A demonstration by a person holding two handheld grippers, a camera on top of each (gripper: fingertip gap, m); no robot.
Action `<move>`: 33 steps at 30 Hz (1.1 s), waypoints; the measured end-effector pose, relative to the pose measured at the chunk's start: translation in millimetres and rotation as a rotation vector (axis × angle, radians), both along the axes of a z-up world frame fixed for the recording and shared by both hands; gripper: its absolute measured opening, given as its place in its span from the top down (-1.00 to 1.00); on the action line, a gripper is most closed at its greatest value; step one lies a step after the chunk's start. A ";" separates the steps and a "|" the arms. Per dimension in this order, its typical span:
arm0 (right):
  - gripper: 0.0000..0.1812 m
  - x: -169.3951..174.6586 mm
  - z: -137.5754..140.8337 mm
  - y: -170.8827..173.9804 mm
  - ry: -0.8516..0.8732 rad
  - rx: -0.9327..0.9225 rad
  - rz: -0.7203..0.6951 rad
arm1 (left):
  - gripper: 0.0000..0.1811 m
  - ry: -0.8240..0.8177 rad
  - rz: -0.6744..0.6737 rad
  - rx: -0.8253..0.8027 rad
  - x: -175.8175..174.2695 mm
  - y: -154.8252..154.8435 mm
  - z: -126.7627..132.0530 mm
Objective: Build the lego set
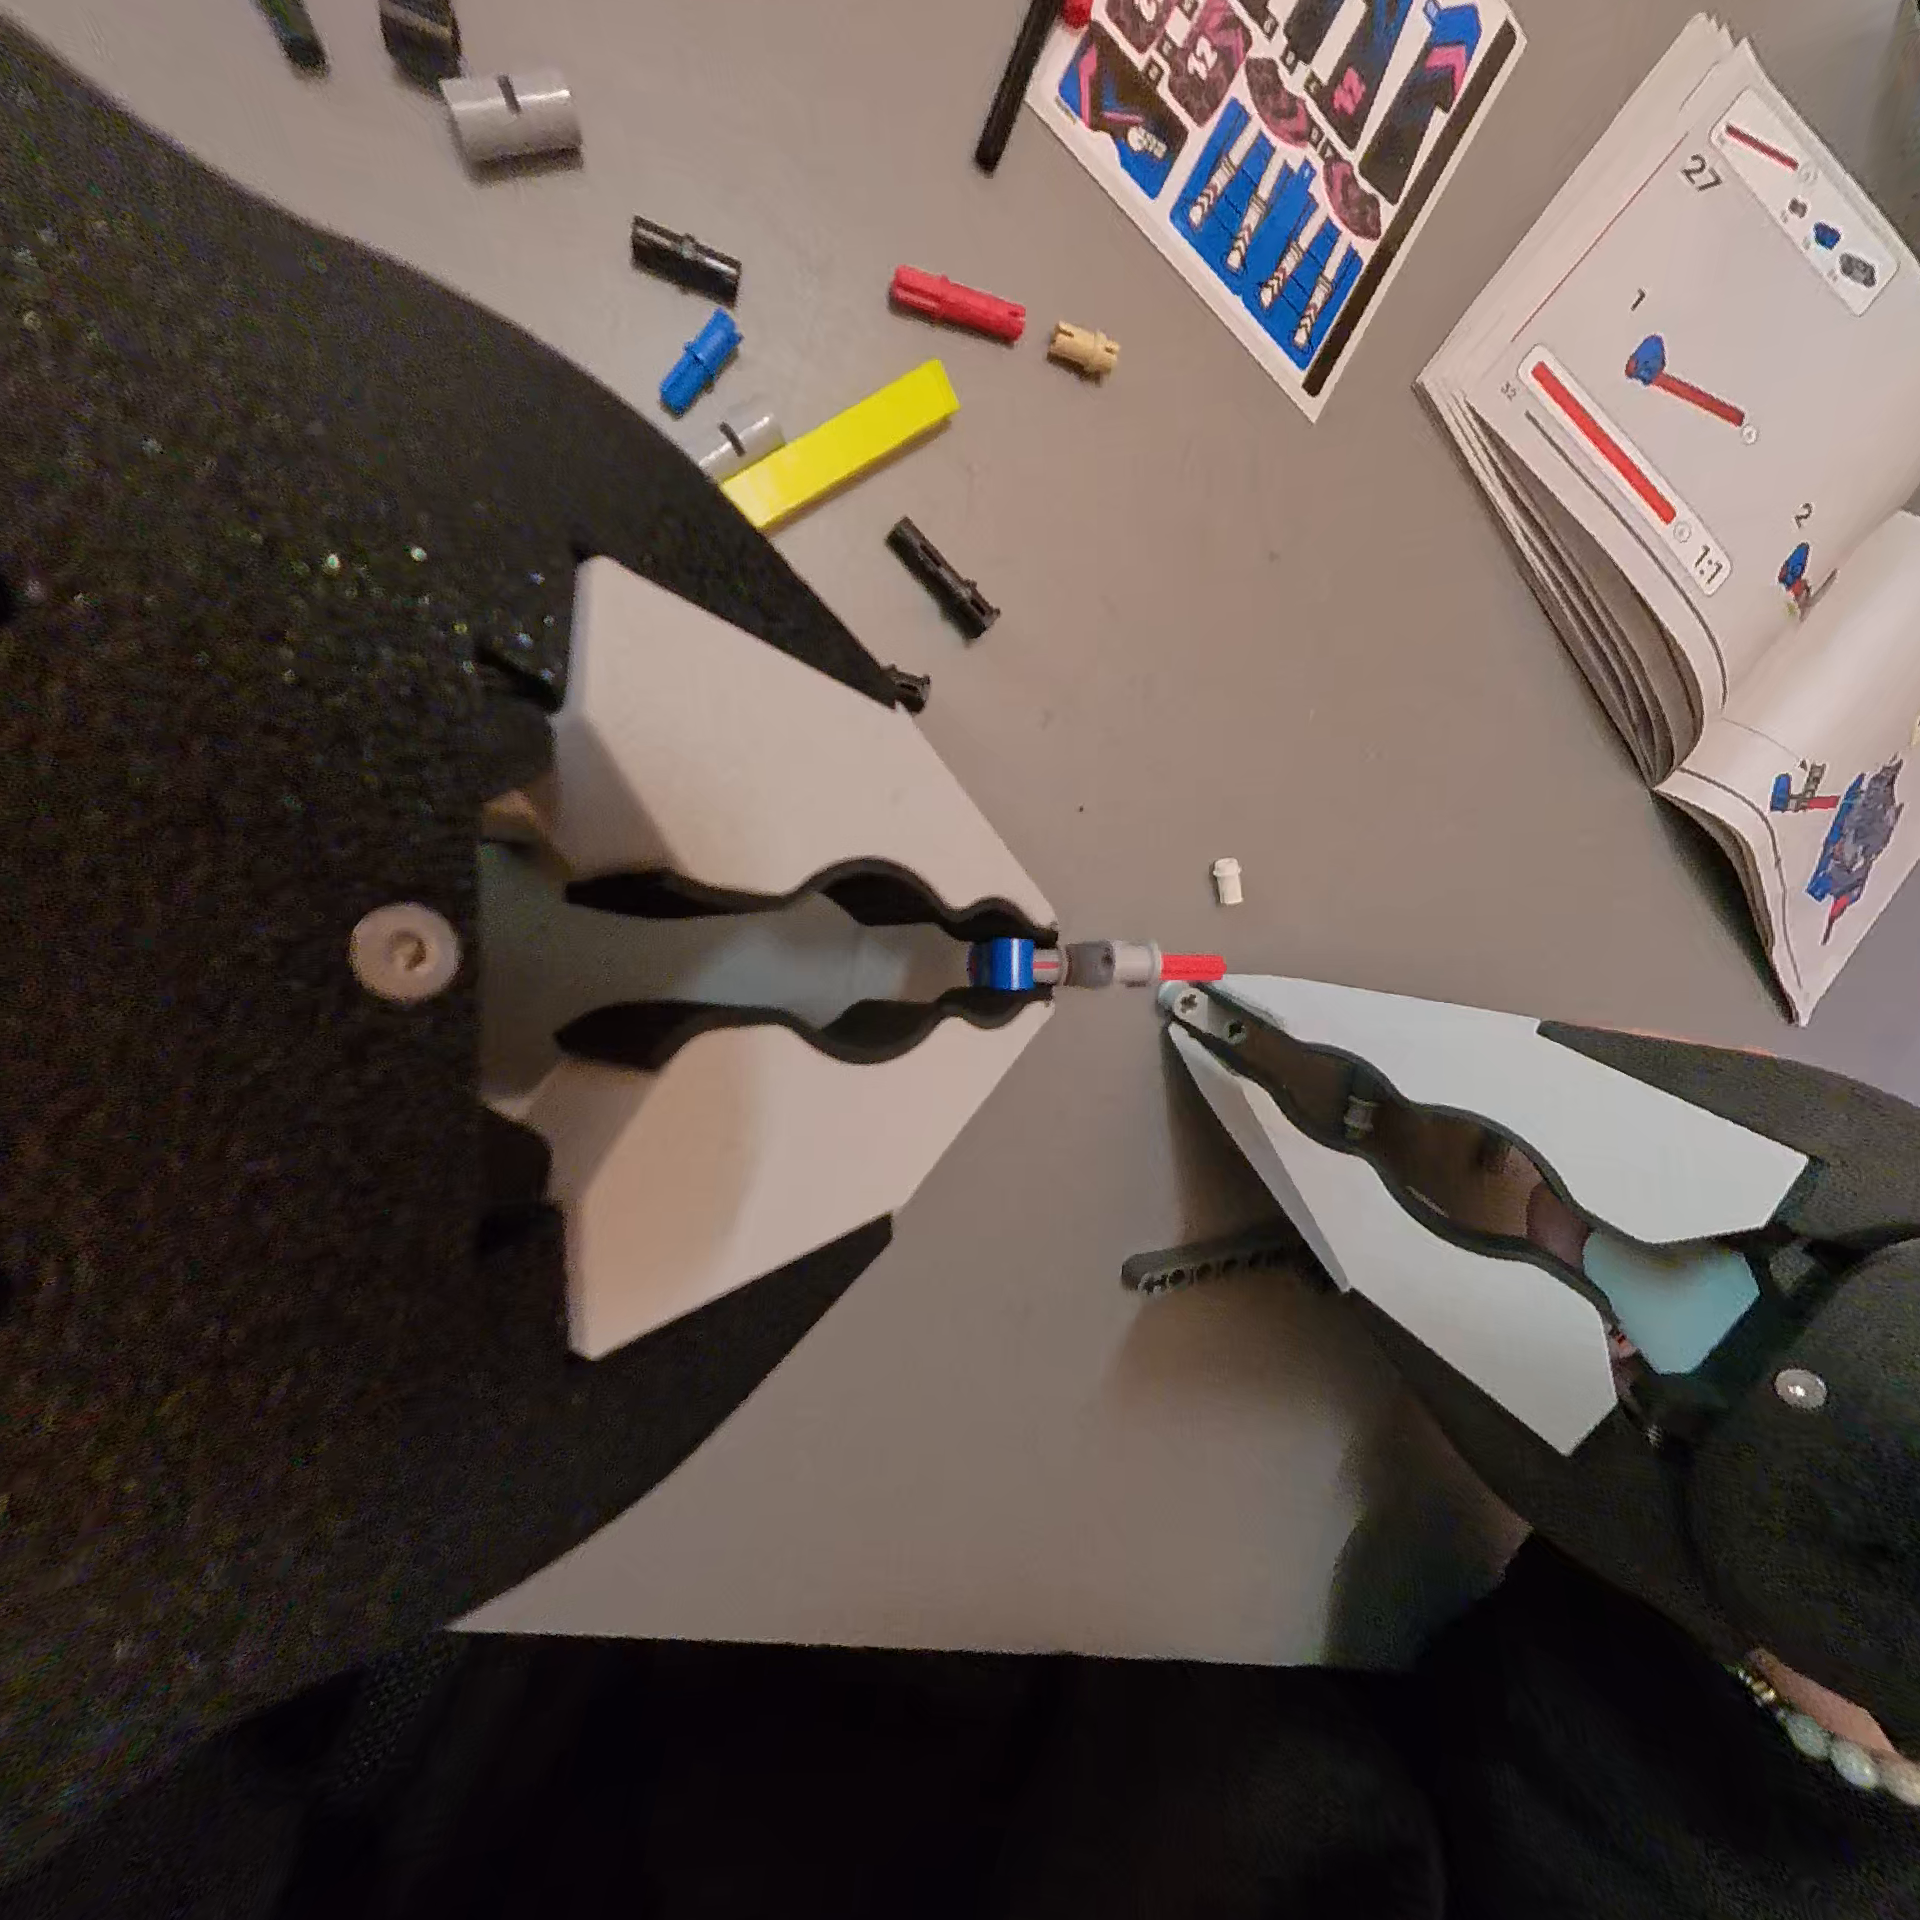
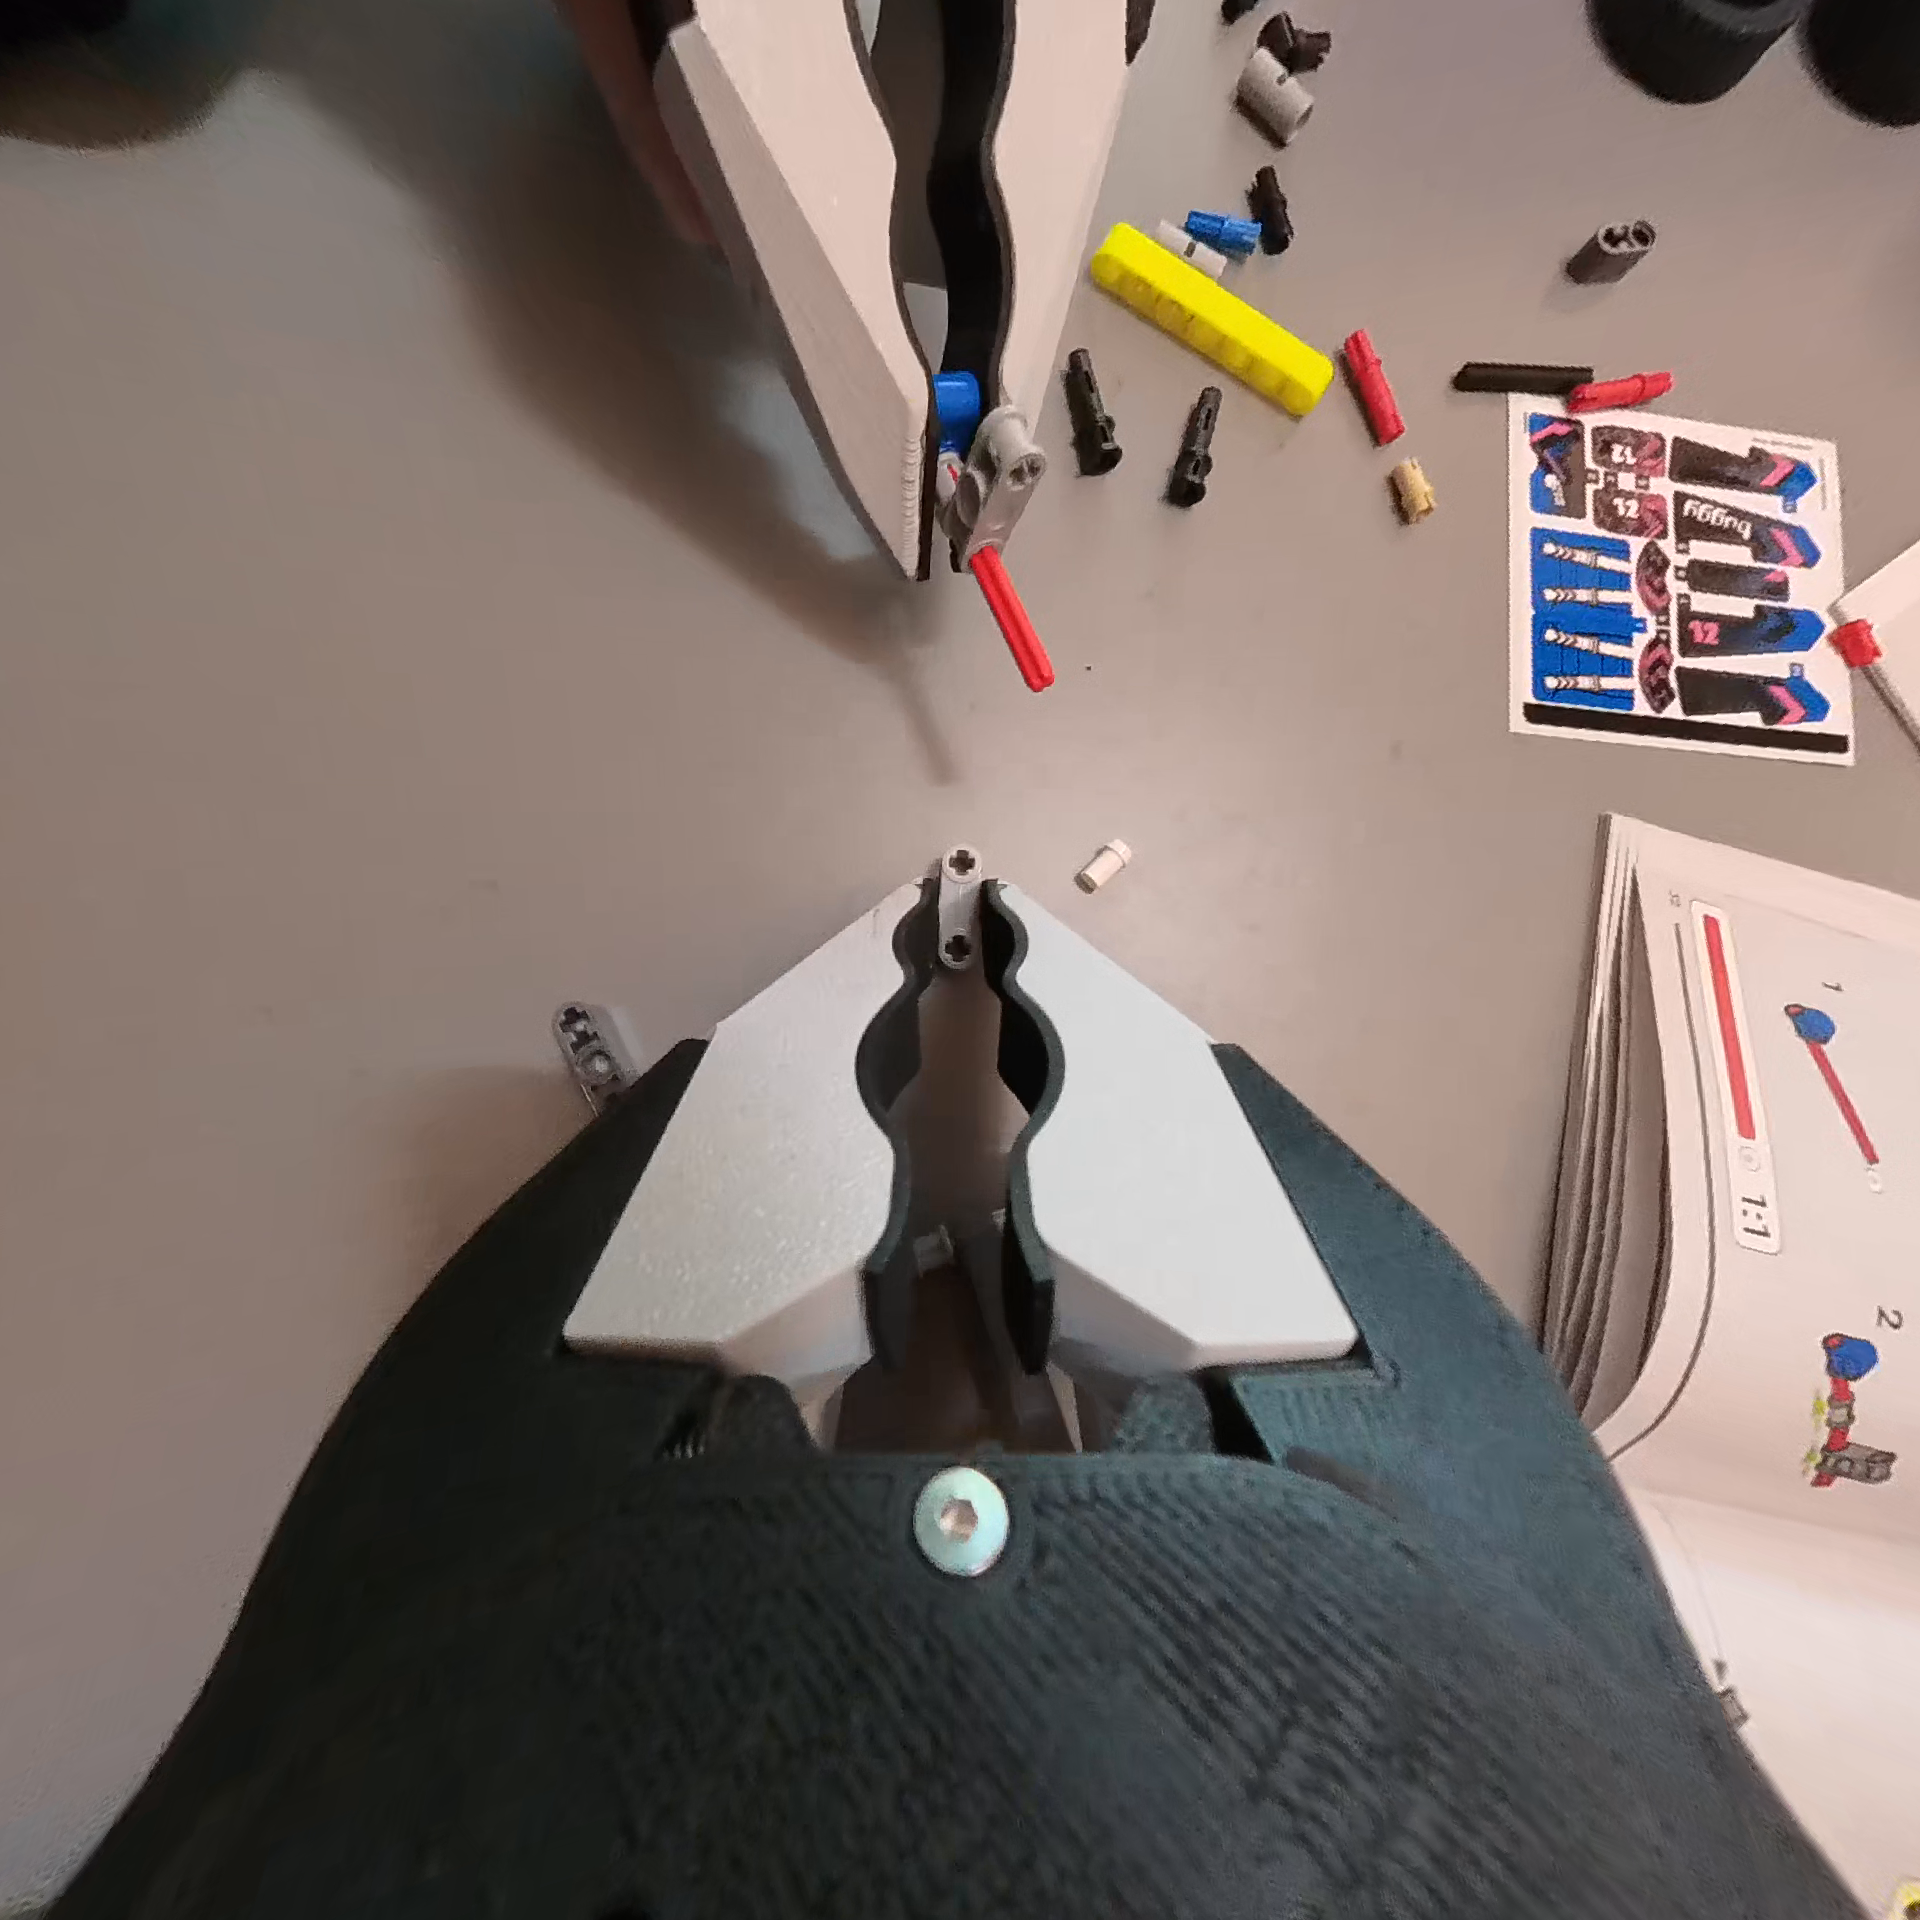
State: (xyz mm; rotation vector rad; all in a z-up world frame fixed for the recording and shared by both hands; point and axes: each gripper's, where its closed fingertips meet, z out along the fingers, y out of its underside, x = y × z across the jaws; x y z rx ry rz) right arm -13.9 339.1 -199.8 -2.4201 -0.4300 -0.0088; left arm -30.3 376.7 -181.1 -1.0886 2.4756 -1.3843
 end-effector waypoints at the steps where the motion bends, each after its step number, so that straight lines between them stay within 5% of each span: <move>1: 0.93 0.0 0.1 -0.1 -0.009 0.005 0.010 | 0.95 0.004 -0.004 -0.005 -0.7 -0.8 0.4; 14: 0.93 1.8 0.9 2.7 -0.040 0.066 0.055 | 0.95 0.039 -0.001 -0.017 -1.7 -2.3 -1.1; 16: 0.81 8.1 2.4 0.5 -0.083 0.065 0.052 | 0.95 0.046 0.001 -0.016 -2.1 -1.9 -1.8; 25: 0.94 25.5 1.3 -5.6 -0.152 -0.008 0.070 | 0.95 0.068 -0.004 -0.029 -2.9 -4.1 -4.3; 33: 0.72 34.9 3.3 -2.9 -0.138 0.011 0.035 | 0.95 0.071 0.004 -0.026 -1.8 -3.5 -4.9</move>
